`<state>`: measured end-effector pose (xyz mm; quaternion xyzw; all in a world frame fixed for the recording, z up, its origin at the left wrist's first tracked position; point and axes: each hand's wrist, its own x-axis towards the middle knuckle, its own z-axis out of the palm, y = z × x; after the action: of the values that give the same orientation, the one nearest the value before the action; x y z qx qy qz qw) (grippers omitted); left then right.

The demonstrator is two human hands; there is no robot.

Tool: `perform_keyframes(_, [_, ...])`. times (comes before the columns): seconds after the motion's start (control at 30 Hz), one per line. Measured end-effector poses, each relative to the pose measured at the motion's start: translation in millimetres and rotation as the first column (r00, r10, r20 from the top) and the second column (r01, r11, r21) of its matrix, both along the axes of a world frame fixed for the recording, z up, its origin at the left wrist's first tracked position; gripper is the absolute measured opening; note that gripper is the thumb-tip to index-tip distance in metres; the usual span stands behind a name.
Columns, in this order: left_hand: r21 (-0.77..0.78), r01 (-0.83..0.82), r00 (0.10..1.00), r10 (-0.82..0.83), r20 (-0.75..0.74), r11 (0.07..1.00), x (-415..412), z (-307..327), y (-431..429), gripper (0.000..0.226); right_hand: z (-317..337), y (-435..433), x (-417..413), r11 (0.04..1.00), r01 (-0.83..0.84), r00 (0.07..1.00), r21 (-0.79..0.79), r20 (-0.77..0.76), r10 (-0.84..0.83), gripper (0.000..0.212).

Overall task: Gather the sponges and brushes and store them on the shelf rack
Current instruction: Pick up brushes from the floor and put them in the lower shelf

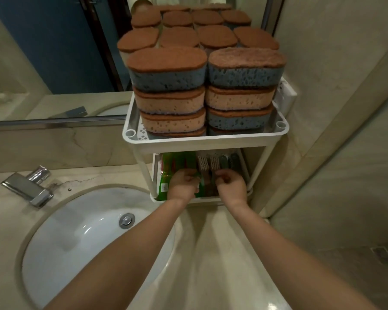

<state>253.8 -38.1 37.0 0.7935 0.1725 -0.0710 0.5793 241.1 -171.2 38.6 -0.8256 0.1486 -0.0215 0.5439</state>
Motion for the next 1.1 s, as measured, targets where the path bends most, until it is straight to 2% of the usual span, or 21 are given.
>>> perform_keyframes(0.07, [-0.040, -0.085, 0.995, 0.087, 0.056, 0.996, -19.8, 0.1, 10.1, 0.014, -0.1, 10.8, -13.9, 0.999, -0.018, 1.000, 0.041, 0.011, 0.017, 0.013])
perform_keyframes(0.17, [-0.128, -0.171, 0.980, 0.182, 0.082, 0.977, -50.0, -0.7, 31.0, 0.019, -4.0, 33.3, -36.1, 0.994, -0.078, 0.997, 0.072, 0.028, 0.076, 0.014])
perform_keyframes(0.23, [-0.128, -0.217, 0.967, 0.231, 0.105, 0.968, -70.0, -1.1, 49.7, 0.015, -4.6, 52.4, -49.7, 0.987, -0.118, 0.993, 0.107, 0.036, 0.114, 0.017])
perform_keyframes(0.47, [-0.214, -0.486, 0.861, 0.507, 0.049, 0.847, -148.7, -4.1, 131.7, 0.016, -5.8, 147.0, -96.1, 0.911, -0.377, 0.924, 0.168, 0.004, 0.382, 0.017])
perform_keyframes(0.6, [-0.223, -0.635, 0.755, 0.655, 0.026, 0.740, -202.0, -8.8, 189.4, 0.019, -11.5, 211.6, -128.6, 0.822, -0.532, 0.836, 0.203, -0.025, 0.548, 0.016])
perform_keyframes(0.8, [-0.244, -0.811, 0.553, 0.833, -0.021, 0.532, -301.7, -17.9, 261.1, 0.019, -18.5, 297.6, -201.9, 0.642, -0.743, 0.643, 0.190, -0.066, 0.763, 0.020])
perform_keyframes(0.93, [-0.276, -0.884, 0.405, 0.913, -0.053, 0.376, -377.9, -24.4, 291.6, 0.020, -24.5, 346.4, -263.8, 0.519, -0.835, 0.515, 0.180, -0.071, 0.854, 0.020])
perform_keyframes(1.1, [-0.233, -0.939, 0.281, 0.956, -0.086, 0.255, -493.5, -40.7, 330.5, 0.018, -42.0, 406.1, -362.1, 0.383, -0.908, 0.376, 0.170, -0.074, 0.924, 0.019])
